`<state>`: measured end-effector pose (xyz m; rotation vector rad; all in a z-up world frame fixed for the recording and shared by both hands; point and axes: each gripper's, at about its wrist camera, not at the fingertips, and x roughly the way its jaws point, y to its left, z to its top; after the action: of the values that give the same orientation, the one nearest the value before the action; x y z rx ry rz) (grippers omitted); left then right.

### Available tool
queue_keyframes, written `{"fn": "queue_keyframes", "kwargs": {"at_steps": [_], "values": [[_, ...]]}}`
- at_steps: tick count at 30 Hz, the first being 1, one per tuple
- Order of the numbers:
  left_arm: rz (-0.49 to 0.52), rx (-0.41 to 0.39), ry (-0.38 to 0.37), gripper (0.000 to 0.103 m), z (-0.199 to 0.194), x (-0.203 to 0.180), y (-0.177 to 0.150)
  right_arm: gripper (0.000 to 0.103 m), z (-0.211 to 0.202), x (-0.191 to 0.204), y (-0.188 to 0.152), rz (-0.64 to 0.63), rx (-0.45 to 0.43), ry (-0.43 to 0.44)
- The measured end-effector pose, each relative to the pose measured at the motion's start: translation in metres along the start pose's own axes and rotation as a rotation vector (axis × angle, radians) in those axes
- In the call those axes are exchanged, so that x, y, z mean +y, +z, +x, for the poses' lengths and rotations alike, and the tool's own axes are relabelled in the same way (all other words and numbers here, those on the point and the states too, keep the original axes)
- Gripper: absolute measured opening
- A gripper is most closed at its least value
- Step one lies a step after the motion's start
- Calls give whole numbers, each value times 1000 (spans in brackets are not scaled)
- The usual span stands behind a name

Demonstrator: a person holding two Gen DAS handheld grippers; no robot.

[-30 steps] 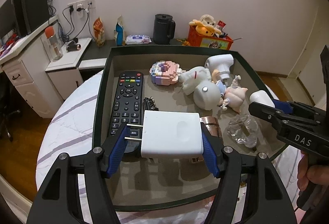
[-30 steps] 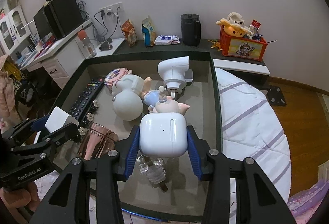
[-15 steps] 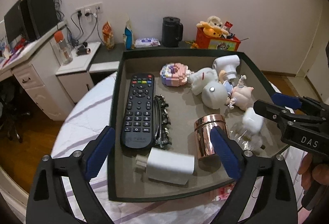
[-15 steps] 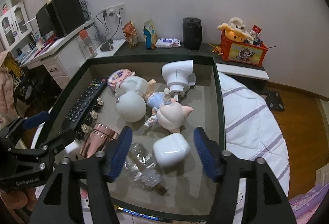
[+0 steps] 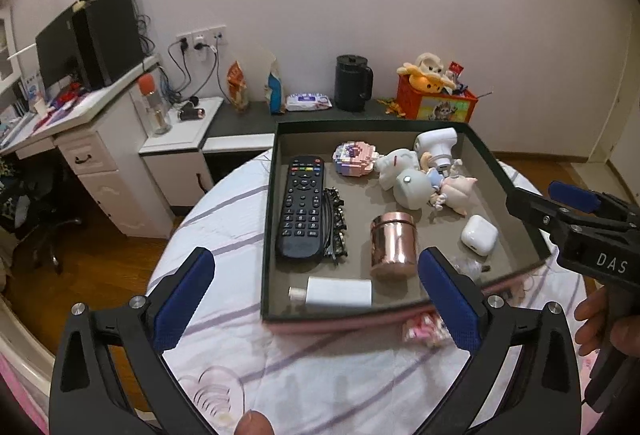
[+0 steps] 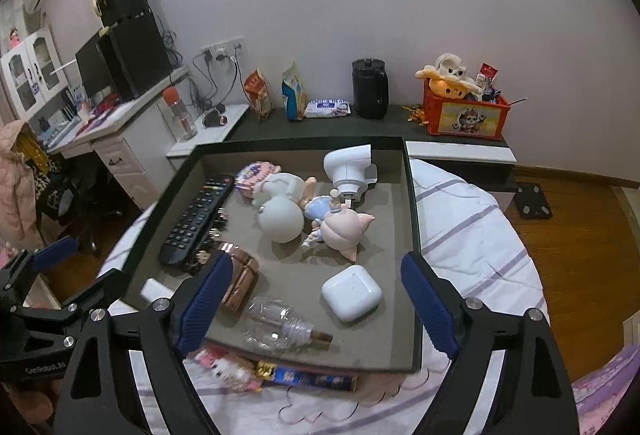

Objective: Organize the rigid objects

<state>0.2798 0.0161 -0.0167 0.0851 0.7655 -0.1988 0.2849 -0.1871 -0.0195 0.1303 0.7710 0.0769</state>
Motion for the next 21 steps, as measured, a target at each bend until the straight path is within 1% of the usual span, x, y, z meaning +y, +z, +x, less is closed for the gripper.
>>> {"fn": "queue_keyframes", "kwargs": {"at_steps": [6, 13, 16, 21], "values": [[-46, -45, -40, 103, -43, 5, -19, 88, -42, 13, -17, -8, -50, 6], [-77, -72, -49, 103, -78, 7, -45, 88, -89, 19, -52, -8, -83, 2], [-87, -67, -54, 103, -86, 6, -58, 88, -103, 18, -70, 10, -84, -3], [-98, -66, -51, 103, -100, 4, -75, 88, -113, 16, -94, 10, -62, -15]]}}
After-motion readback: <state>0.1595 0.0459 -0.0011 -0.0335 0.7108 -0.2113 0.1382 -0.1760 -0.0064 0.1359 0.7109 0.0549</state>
